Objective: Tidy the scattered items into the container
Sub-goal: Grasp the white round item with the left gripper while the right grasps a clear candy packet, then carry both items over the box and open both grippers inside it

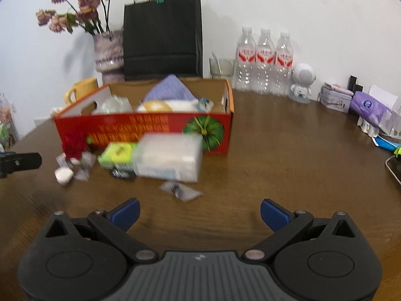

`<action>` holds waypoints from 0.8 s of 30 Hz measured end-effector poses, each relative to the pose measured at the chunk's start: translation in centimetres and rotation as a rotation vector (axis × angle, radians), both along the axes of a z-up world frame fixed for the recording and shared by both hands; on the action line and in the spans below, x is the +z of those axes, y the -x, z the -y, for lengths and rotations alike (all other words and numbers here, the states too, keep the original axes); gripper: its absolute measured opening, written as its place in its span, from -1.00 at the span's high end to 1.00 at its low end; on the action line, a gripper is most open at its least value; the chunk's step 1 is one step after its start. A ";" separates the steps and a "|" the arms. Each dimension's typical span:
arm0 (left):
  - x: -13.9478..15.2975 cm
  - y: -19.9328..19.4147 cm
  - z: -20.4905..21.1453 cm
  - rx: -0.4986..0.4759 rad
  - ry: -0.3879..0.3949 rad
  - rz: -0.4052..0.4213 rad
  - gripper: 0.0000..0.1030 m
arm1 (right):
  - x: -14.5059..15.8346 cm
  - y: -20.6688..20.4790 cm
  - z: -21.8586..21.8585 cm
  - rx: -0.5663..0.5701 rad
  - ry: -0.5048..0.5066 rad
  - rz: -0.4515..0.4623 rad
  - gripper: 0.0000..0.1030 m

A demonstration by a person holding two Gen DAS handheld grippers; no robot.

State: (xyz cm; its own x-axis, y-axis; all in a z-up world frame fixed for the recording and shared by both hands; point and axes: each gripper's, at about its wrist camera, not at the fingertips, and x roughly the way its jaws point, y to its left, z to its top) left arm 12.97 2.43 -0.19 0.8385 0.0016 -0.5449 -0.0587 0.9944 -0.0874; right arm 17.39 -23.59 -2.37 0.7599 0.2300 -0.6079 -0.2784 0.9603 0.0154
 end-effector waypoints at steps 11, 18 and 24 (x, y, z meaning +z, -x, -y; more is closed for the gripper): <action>-3.1 -3.2 2.3 -0.030 -0.102 -0.058 -0.30 | -1.1 -3.9 -1.9 0.079 -0.002 -0.021 -0.45; -3.5 -3.2 2.6 -0.056 -0.101 -0.069 0.44 | -1.3 -3.8 -2.7 0.142 -0.015 -0.031 0.66; -3.3 -2.5 2.5 -0.062 -0.080 -0.060 0.44 | -1.0 -2.5 -2.7 0.154 -0.031 -0.011 0.70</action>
